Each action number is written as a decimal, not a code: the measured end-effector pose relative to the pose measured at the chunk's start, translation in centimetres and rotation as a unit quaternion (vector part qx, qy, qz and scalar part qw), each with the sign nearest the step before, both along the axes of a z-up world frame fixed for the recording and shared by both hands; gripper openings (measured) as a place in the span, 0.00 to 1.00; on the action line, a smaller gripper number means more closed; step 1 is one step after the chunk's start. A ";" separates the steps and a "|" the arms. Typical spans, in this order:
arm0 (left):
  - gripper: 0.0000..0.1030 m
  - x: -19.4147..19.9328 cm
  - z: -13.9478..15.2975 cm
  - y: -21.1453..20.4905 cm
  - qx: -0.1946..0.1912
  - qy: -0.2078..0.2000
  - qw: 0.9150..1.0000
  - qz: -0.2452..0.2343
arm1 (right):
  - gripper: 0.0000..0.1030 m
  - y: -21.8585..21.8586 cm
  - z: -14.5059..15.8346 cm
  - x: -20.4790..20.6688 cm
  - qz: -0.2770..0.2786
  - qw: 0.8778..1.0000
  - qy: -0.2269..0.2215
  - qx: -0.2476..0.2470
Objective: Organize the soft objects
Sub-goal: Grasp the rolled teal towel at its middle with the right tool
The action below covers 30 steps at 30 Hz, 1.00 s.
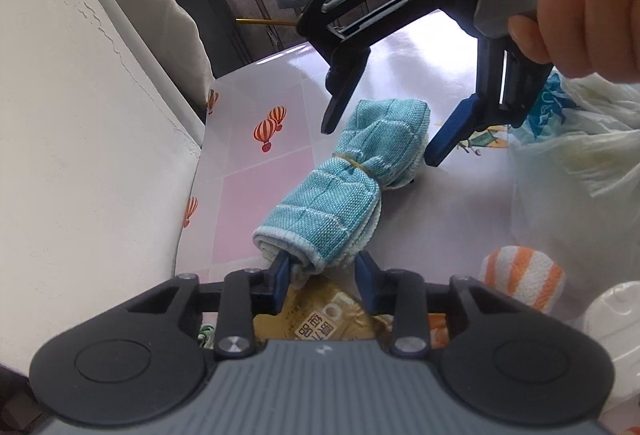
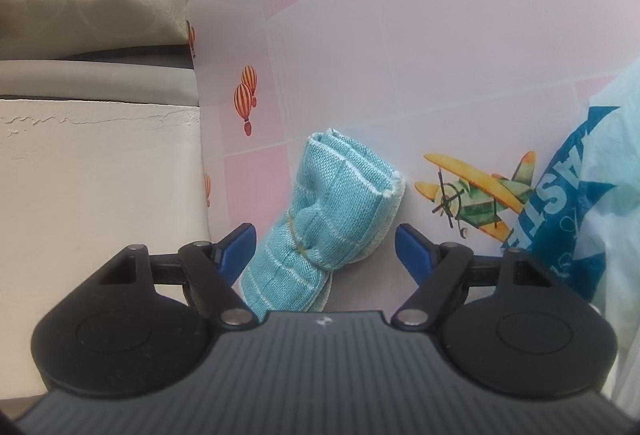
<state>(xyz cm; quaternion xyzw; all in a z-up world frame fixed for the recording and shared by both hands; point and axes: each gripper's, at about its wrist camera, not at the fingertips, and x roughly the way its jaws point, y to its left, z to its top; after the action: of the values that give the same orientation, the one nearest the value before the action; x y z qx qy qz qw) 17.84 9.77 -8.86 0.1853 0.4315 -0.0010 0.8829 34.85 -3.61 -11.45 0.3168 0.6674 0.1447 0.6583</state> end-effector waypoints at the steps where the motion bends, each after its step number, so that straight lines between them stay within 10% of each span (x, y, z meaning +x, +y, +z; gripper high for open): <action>1: 0.26 -0.1 -0.1 0.0 0.003 -0.001 1.000 0.002 | 0.62 0.1 -0.4 -0.1 -0.001 1.000 0.000 -0.003; 10: 0.04 -0.7 0.8 -0.3 -0.014 -0.020 1.000 0.000 | 0.20 -0.3 -1.2 -0.3 -0.024 0.999 -0.015 0.029; 30: 0.04 -7.9 12.5 -9.9 -0.062 -0.133 0.985 -0.090 | 0.13 -12.7 13.5 -8.1 -0.043 0.983 -0.162 0.079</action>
<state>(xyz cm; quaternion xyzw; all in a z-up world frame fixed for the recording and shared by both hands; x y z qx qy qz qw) 9.94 -0.09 3.62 0.1671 0.2908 -0.0828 0.9384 26.77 -16.34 2.06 0.3690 0.5237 0.2180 0.7363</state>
